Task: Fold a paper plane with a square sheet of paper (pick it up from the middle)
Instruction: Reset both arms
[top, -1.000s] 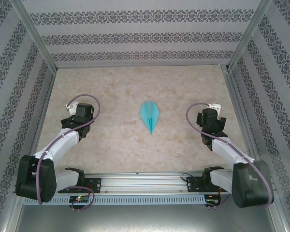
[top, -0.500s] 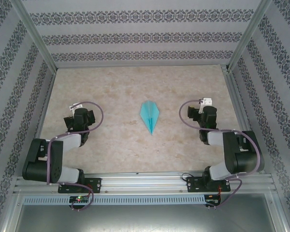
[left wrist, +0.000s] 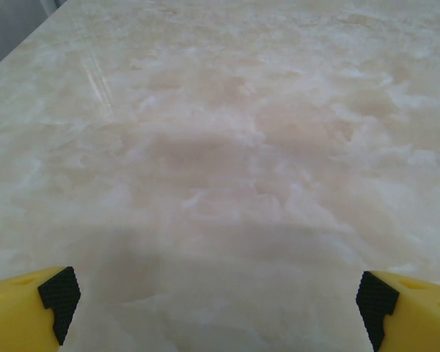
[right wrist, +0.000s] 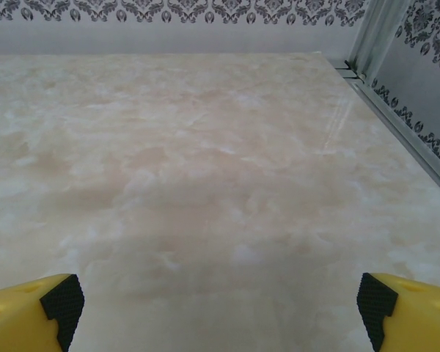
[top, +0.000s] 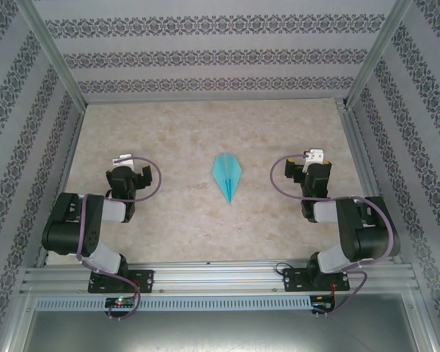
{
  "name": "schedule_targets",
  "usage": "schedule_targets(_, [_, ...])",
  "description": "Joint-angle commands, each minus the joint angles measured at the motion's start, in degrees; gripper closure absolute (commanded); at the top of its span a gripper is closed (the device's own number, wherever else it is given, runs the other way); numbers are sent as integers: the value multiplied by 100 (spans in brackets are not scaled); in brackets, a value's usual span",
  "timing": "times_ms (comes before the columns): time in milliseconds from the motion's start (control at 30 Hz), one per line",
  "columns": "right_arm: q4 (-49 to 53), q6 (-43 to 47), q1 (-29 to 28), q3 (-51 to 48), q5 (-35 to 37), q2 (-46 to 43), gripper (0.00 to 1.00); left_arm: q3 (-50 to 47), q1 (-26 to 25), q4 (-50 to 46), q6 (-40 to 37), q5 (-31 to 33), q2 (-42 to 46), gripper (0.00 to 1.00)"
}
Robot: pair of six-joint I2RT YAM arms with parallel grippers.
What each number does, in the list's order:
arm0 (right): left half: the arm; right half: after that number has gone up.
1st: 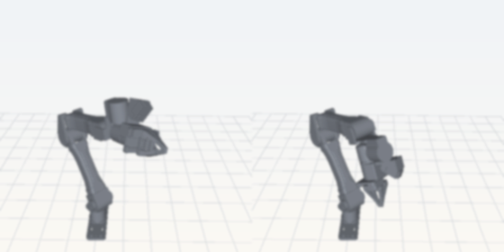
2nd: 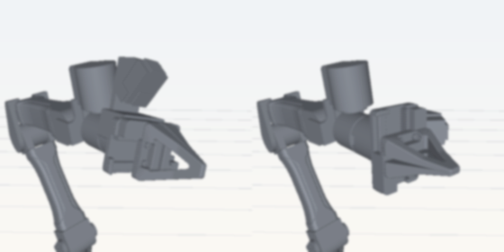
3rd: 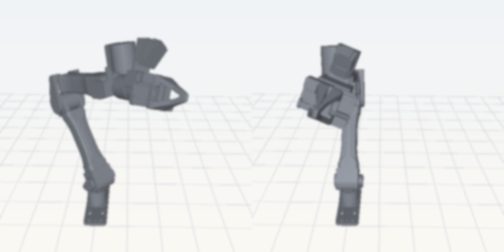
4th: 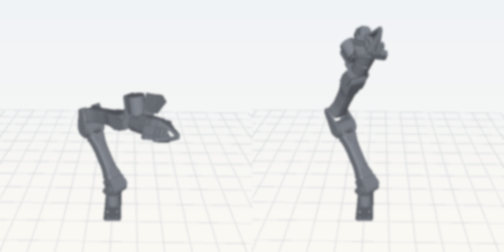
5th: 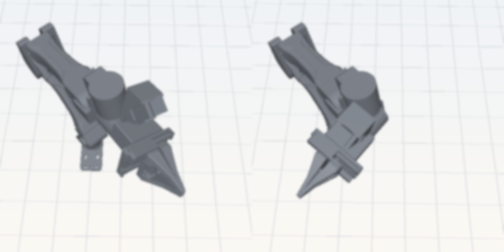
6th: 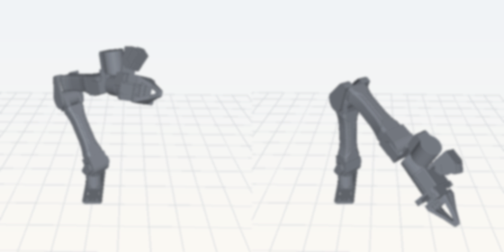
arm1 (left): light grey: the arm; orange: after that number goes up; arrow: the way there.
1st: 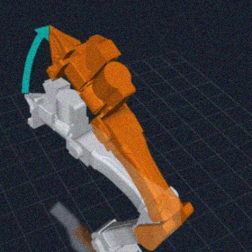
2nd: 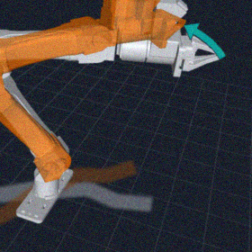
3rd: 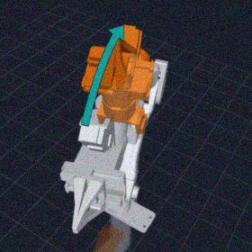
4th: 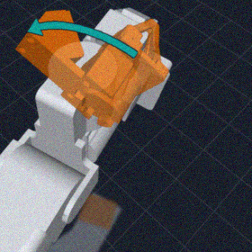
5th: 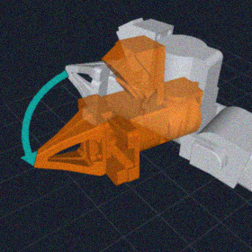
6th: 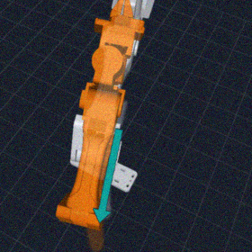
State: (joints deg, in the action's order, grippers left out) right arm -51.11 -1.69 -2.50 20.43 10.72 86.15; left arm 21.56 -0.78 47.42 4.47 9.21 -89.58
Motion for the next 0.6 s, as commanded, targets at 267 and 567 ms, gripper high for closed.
schedule_targets(267, [-171, -123, -56, 58, 161, 4, 2, 103, -63, 205, -237, -95, 34, 0])
schedule_targets(567, [-171, -121, -48, 58, 159, 6, 2, 120, -54, 183, -235, -123, 32, 0])
